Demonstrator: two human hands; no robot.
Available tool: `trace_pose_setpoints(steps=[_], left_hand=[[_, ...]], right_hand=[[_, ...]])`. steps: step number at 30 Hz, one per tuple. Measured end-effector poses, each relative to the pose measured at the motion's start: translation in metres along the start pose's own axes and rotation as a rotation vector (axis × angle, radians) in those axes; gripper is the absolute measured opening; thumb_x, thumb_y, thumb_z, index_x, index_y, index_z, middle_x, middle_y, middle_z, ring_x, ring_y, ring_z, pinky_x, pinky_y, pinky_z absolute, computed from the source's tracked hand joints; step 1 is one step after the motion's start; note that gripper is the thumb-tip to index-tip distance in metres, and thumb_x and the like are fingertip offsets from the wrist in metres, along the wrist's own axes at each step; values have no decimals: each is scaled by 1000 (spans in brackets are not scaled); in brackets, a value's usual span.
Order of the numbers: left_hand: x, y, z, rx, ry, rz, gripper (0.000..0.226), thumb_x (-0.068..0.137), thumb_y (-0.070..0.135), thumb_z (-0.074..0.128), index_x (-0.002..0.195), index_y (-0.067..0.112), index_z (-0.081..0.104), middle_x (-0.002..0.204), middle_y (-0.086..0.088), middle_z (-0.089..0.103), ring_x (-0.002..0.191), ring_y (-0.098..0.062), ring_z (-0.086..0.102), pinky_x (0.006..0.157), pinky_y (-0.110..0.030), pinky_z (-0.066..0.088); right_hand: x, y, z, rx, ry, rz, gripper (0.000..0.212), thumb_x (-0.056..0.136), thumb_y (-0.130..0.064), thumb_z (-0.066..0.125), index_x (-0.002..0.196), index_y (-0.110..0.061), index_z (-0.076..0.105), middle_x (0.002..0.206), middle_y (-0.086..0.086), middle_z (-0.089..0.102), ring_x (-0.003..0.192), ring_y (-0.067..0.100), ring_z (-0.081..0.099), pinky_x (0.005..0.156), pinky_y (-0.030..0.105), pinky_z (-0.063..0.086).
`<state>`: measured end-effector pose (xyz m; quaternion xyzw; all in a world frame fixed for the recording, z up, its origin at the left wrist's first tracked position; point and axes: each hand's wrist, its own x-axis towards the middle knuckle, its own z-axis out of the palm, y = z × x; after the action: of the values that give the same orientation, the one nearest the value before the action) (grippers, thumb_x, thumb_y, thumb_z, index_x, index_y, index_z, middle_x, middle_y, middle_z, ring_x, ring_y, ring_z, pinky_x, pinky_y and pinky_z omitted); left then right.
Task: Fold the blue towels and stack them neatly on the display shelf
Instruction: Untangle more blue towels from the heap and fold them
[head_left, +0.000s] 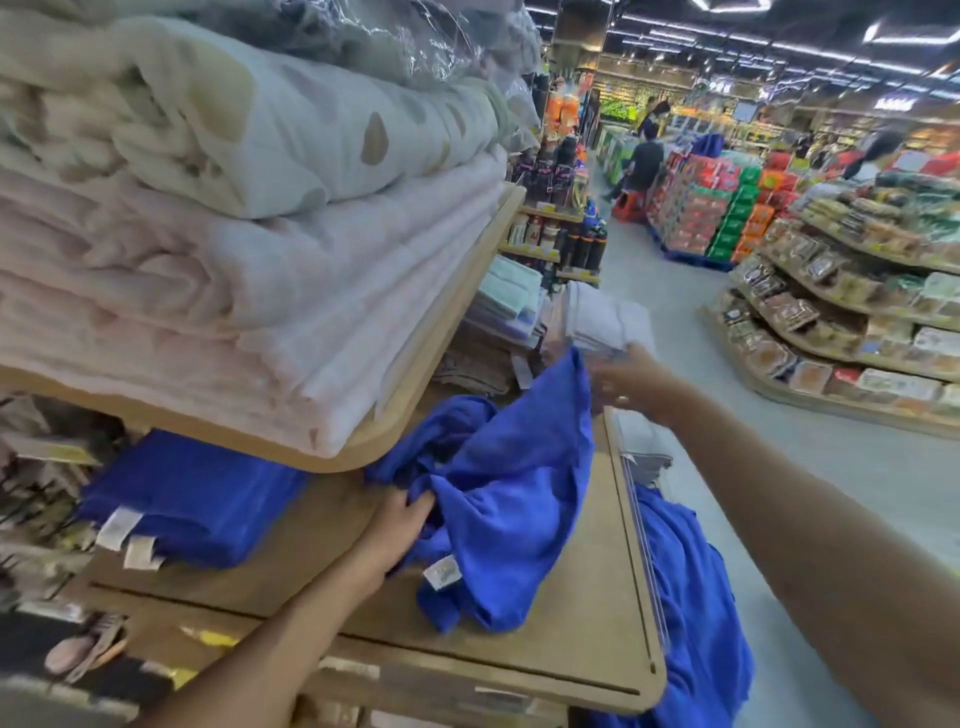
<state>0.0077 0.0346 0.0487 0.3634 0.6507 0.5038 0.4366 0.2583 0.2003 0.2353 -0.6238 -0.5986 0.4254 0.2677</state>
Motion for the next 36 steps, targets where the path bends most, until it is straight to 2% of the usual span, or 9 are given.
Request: trace_pose_setpoints(steps=[3,7,10,16,21,26,30,33,36], left_hand=[[-18,-1,-3,164,-97,188,10,91,7,69,82,3,66,79,-14,70,80,-18,62,78,-44,53],[-40,24,0,150,-401,332,32,79,-4,77,103,15,68,102,1,73,97,-7,67,87,-20,52],[-45,44,-2,267,-465,448,48,78,-10,68,115,19,65,105,3,68,100,-5,65,89,-18,50],[-31,95,-27,593,-77,743,36,78,-3,64,100,25,71,100,7,67,98,-14,65,90,-36,51],[-56,119,-23,-144,-425,508,20,64,24,66,81,27,77,75,16,74,72,4,68,67,-17,54],[-89,54,17,286,-584,522,27,79,-9,60,91,9,77,81,6,73,78,-2,64,75,-30,53],[-89,29,24,329,-962,300,48,77,1,51,101,34,76,100,8,77,95,-9,71,84,-29,57],[-48,20,13,371,-569,378,53,72,0,47,88,44,73,91,17,74,89,-13,71,81,-24,56],[2,19,13,707,-144,577,45,86,13,61,125,35,62,128,11,60,114,-21,63,95,-33,50]], right_hand=[[-37,75,53,-333,-110,-179,61,92,-16,72,147,-13,46,139,10,58,113,22,61,95,36,51],[-112,113,110,-426,-437,-430,47,78,-58,79,119,-45,59,113,-21,64,104,-2,60,88,21,50],[-128,115,105,-592,-192,-514,13,85,-26,68,80,-30,56,81,-13,60,78,13,56,73,41,50],[-139,59,25,-446,216,-725,36,76,4,49,96,-11,75,93,1,70,88,21,64,82,33,49],[-165,45,-28,-506,-77,-572,33,62,-6,46,83,-25,65,79,-9,65,75,3,57,69,25,45],[-207,121,31,-597,-460,-304,71,73,-59,77,136,-54,46,121,-33,56,114,-6,57,91,10,45],[-224,160,93,-239,-280,-428,7,94,-37,66,99,-40,61,77,-9,58,68,1,50,65,24,42],[-228,176,96,-158,-161,-359,35,101,-20,58,72,-34,46,59,-11,37,57,4,32,56,24,29],[-234,181,97,-123,-223,-335,39,102,-17,58,69,-28,41,60,-13,32,58,3,30,56,22,27]])
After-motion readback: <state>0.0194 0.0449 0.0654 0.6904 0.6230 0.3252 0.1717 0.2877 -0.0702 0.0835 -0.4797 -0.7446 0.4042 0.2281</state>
